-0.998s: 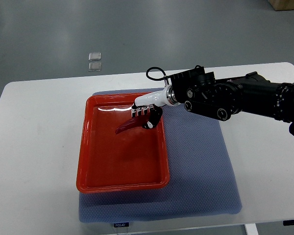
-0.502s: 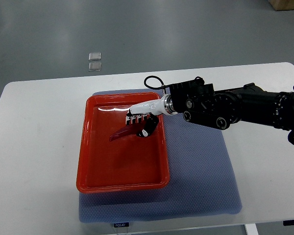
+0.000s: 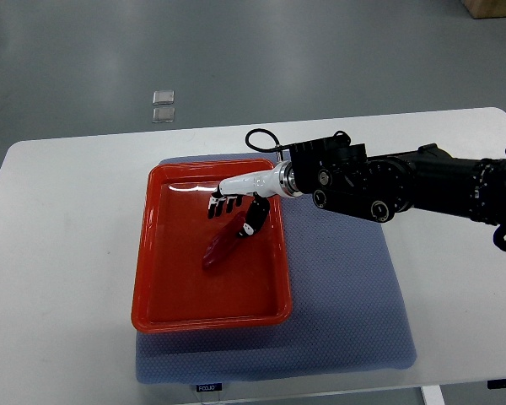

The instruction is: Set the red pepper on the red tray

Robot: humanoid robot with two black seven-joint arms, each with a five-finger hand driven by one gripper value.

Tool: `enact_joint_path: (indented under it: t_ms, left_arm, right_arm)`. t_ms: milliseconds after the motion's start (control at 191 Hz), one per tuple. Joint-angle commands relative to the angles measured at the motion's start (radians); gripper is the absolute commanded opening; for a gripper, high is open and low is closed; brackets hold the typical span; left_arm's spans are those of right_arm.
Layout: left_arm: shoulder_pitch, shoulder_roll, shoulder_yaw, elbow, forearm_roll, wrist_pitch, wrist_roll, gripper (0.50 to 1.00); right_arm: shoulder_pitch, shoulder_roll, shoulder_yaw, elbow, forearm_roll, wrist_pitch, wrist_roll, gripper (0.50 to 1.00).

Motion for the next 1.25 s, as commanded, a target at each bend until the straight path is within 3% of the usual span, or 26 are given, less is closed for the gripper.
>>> enact_joint_path:
  t_ms: [0,152,366,617,831,1082,1249]
  left_arm:
    - [0.000,0.000,0.000,0.000,-0.002,0.000,0.000,1.000]
    - [0.000,0.000,-0.001,0.003,-0.002,0.000,0.000,1.000]
    - [0.000,0.000,-0.001,0.003,-0.002,0.000,0.000,1.000]
    - [0.000,0.000,-0.001,0.000,-0.002,0.000,0.000,1.000]
    - [0.000,0.000,-0.001,0.002,-0.002,0.000,0.000,1.000]
    - [0.000,0.000,-0.001,0.000,-0.002,0.000,0.000,1.000]
    - [0.000,0.000,-0.001,0.000,-0.002,0.000,-0.001,1.000]
  right_arm:
    - [0.003,0.000,0.016,0.000,0.000,0.000,0.000,0.785]
    - [0.009,0.000,0.073,-0.009,0.007,0.005,0.000,0.797]
    - [-0.019,0.000,0.338,-0.054,0.109,0.006,0.000,0.825]
    - [-0.327,-0.015,0.911,-0.068,0.358,0.005,0.000,0.832]
    - [-0.577,-0.020,1.303,-0.068,0.525,0.014,0.002,0.901]
    - [-0.692,-0.021,1.368,-0.103,0.709,0.086,0.112,0.919]
    - [-0.720,-0.021,1.369,-0.123,0.780,0.120,0.117,0.919]
